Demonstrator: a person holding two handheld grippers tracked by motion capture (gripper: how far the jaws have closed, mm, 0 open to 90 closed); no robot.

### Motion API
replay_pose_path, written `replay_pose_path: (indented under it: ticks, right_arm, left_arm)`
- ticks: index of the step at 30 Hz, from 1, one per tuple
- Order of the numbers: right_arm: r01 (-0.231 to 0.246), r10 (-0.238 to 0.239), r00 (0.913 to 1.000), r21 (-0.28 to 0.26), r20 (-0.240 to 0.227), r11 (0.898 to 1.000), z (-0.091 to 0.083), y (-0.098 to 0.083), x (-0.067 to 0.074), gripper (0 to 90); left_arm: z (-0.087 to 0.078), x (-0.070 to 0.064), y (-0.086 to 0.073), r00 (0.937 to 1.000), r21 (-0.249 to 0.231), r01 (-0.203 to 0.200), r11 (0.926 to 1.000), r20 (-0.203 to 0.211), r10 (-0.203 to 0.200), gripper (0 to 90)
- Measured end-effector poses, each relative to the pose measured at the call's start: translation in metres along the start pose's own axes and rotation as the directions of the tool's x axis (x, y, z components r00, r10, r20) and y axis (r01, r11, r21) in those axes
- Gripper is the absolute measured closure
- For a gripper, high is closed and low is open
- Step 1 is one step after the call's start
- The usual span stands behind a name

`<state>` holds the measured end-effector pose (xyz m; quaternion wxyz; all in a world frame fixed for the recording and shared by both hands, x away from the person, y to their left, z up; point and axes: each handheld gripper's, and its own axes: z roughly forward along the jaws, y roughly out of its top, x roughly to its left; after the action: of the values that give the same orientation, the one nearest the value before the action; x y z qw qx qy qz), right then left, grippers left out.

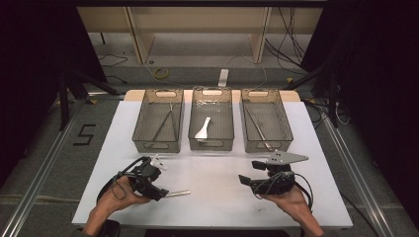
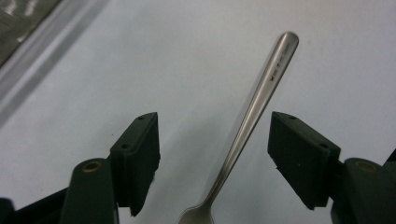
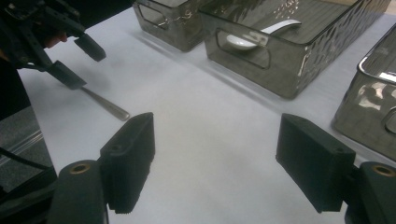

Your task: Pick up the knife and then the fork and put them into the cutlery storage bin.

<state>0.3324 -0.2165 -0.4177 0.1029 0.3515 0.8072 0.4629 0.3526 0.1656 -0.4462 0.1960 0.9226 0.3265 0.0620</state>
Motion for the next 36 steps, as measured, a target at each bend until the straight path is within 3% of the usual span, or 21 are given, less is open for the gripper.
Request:
replay_pose_path:
  ticks: [4,9,18,24,36]
  right_arm:
    - [0.002,-0.002,1.0000,0.006,-0.002,1.000,-0.001,-0.003,0.003,28.8]
    - [0.000,0.000,1.0000,0.015,-0.008,1.000,-0.002,-0.006,0.004,28.8]
    - [0.001,-0.001,0.9999,0.005,-0.013,1.000,-0.005,-0.007,0.006,28.8]
    - [0.004,-0.004,0.9999,0.006,-0.016,1.000,-0.006,-0.008,0.008,28.8]
    - [0.006,-0.006,0.9999,0.008,-0.015,1.000,-0.006,-0.009,0.008,28.8]
  left_arm:
    - [0.003,-0.002,-0.002,0.9986,0.051,-0.050,0.9974,0.020,0.049,40.8]
    - [0.006,-0.005,-0.004,0.9964,0.095,-0.083,0.9920,0.023,0.081,48.5]
    - [0.011,-0.007,-0.006,0.9940,0.127,-0.106,0.9862,0.041,0.102,59.9]
    - [0.014,-0.008,-0.006,0.9920,0.175,-0.124,0.9768,0.046,0.117,65.1]
    - [0.016,-0.010,-0.002,0.9909,0.199,-0.133,0.9710,0.049,0.126,73.3]
